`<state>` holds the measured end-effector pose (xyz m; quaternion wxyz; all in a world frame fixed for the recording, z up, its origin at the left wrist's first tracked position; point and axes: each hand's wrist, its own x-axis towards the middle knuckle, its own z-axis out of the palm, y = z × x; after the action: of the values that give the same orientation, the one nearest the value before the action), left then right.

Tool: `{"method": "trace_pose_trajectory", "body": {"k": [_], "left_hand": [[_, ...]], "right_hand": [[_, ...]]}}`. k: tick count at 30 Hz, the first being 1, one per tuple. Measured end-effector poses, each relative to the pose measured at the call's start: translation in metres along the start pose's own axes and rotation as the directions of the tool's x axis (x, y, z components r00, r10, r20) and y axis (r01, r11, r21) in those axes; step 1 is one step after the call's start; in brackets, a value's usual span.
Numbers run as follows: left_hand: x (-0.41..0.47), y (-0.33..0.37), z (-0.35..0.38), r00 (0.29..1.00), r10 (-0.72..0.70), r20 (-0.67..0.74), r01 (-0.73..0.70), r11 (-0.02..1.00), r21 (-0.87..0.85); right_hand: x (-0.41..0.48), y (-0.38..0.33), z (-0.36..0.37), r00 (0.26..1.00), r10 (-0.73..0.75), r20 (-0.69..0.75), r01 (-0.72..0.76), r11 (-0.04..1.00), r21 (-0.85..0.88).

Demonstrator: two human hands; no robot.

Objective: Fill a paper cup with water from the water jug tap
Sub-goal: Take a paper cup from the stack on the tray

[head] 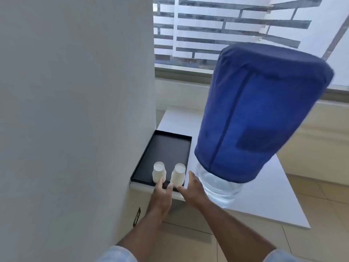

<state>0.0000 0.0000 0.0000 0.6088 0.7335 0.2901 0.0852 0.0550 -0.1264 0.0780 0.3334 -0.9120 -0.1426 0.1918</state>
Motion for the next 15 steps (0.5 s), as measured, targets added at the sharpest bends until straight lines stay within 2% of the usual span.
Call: {"method": "trace_pose_trajectory", "body": {"k": [6, 11, 15], "left_hand": [[0.043, -0.015, 0.034, 0.991, -0.122, -0.053, 0.118, 0.991, -0.07], [0.08, -0.036, 0.05, 0.983, -0.172, -0.064, 0.162, 0.978, -0.134], [0.105, -0.049, 0.057, 0.987, -0.152, -0.059, 0.147, 0.986, -0.075]], "right_hand": [[0.079, 0.009, 0.014, 0.996, -0.085, 0.023, 0.088, 0.967, -0.239], [0.127, 0.015, 0.025, 0.994, -0.111, 0.026, 0.113, 0.945, -0.307], [0.148, 0.025, 0.03, 0.993, -0.099, 0.068, 0.116, 0.93, -0.349]]}}
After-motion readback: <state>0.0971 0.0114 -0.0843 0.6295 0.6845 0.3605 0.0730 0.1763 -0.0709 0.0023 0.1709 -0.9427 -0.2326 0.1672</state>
